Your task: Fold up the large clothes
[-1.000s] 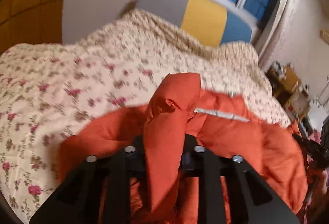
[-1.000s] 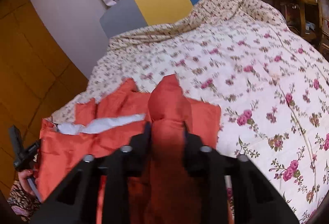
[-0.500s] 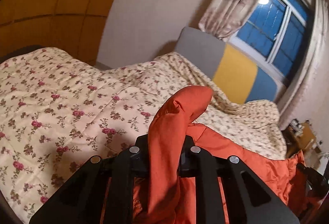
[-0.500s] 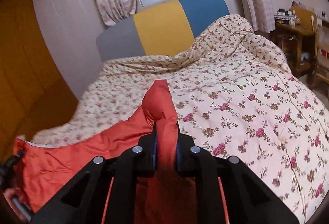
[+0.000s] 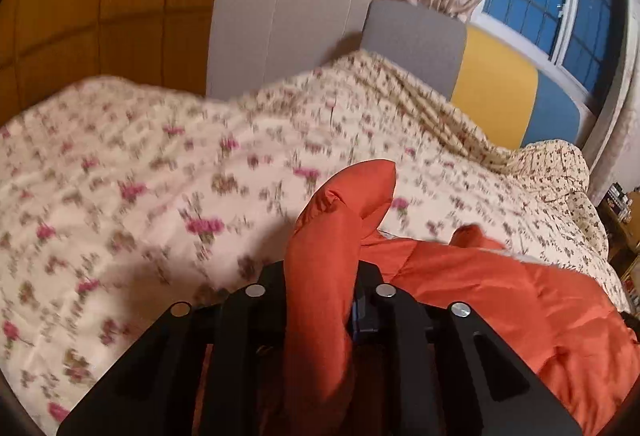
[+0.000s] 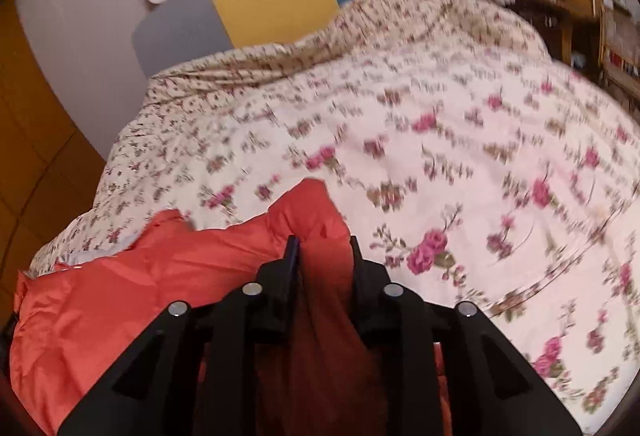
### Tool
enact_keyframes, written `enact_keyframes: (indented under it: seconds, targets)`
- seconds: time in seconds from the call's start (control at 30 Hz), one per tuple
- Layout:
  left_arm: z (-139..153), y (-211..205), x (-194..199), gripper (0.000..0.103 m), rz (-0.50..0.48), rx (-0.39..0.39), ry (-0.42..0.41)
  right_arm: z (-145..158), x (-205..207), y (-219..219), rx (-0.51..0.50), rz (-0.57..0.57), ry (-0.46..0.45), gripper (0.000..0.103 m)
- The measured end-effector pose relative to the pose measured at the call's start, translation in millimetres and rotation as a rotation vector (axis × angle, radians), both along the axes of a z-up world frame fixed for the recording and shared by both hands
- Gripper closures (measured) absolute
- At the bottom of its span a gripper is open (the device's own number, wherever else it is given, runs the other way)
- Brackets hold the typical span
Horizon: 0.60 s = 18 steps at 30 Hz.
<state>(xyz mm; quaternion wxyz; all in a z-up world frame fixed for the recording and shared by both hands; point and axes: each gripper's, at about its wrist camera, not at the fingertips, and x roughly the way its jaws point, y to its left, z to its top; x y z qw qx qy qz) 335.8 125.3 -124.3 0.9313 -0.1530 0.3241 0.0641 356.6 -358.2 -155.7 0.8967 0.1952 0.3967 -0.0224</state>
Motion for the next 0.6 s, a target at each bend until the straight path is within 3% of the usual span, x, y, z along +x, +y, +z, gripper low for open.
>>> enact_keyframes:
  seconds: [0.17, 0.37, 0.43, 0.5, 0.6]
  targets:
    - [-21.2, 10.5, 13.5, 0.073, -0.015, -0.104, 0.079, -15.7, 10.0, -2.3, 0.019, -0.011, 0.040, 0.077]
    - [-27.3, 7.0, 17.6, 0.069, -0.012, -0.108, 0.117, -19.9, 14.9, 2.2, -0.011, -0.015, 0.050, 0.077]
    - [-25.0, 6.1, 15.0, 0.061, 0.001, -0.091, 0.122, -20.2, 14.7, 3.1, -0.018, -0.016, 0.050, 0.077]
    - [-19.0, 5.6, 11.1, 0.040, 0.039, -0.057, 0.132, -20.3, 14.7, 3.9, -0.027, -0.015, 0.051, 0.077]
    - [7.7, 3.5, -19.8, 0.030, 0.065, -0.049, 0.035, -19.6, 15.1, 6.4, -0.040, -0.016, 0.052, 0.076]
